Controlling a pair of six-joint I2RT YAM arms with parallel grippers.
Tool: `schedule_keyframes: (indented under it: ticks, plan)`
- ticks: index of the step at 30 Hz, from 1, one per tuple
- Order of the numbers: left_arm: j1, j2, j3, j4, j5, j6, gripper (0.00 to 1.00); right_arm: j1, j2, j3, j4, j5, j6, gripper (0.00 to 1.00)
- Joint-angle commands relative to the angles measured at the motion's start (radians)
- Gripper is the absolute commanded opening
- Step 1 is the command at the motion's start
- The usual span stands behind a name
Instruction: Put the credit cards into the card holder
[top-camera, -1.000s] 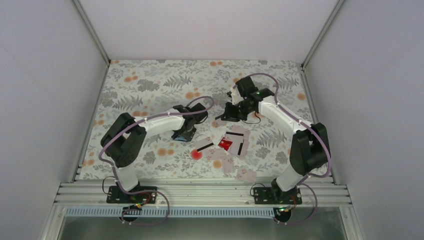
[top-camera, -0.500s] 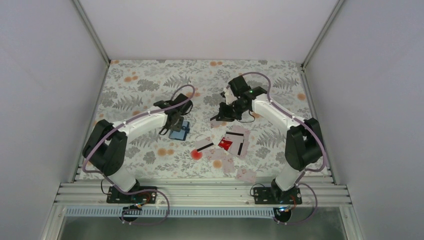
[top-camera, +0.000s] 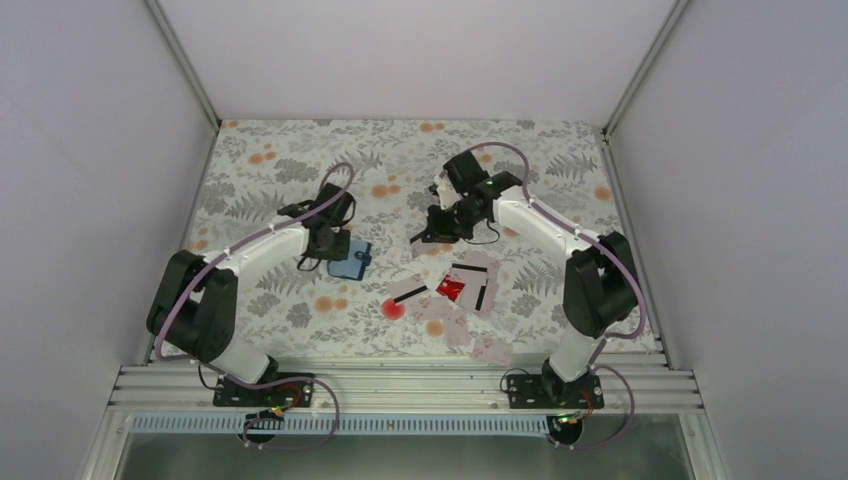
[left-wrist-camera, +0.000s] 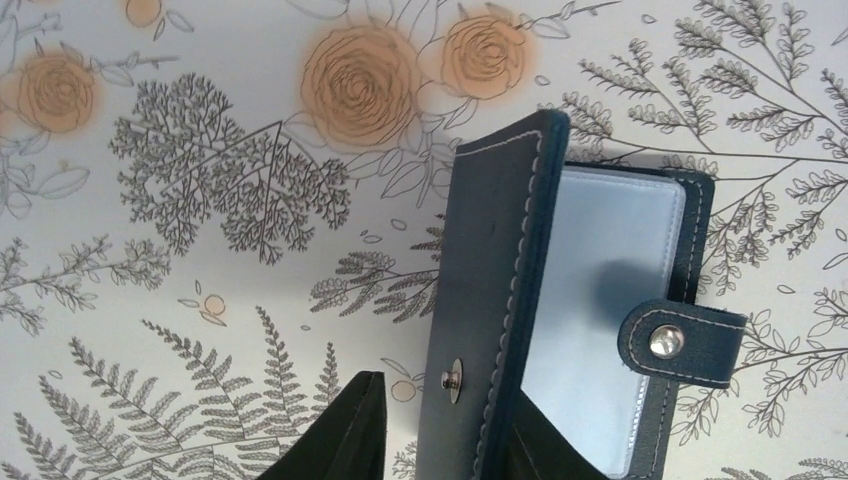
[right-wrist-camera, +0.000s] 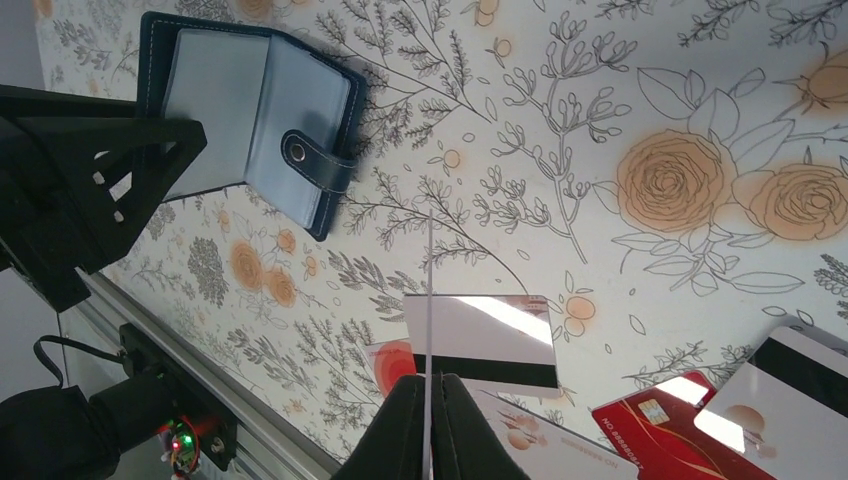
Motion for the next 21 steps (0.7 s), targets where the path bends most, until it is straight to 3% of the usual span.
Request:
schedule_keyframes:
  ticks: [1,6,21]
  plan:
    - [0.045,-0.034,-0.038,0.054,0.109,0.001,0.2,0.024,0.021,0.047,-0.021,0.022,0.005,0.04]
    - [0.077,-0.047,-0.064,0.083,0.177,0.01,0.03,0.047,0.049,0.083,-0.033,0.033,-0.001,0.04]
    - [0.083,-0.013,0.088,0.041,0.34,-0.065,0.02,0.115,0.193,0.342,-0.133,0.025,0.043,0.04]
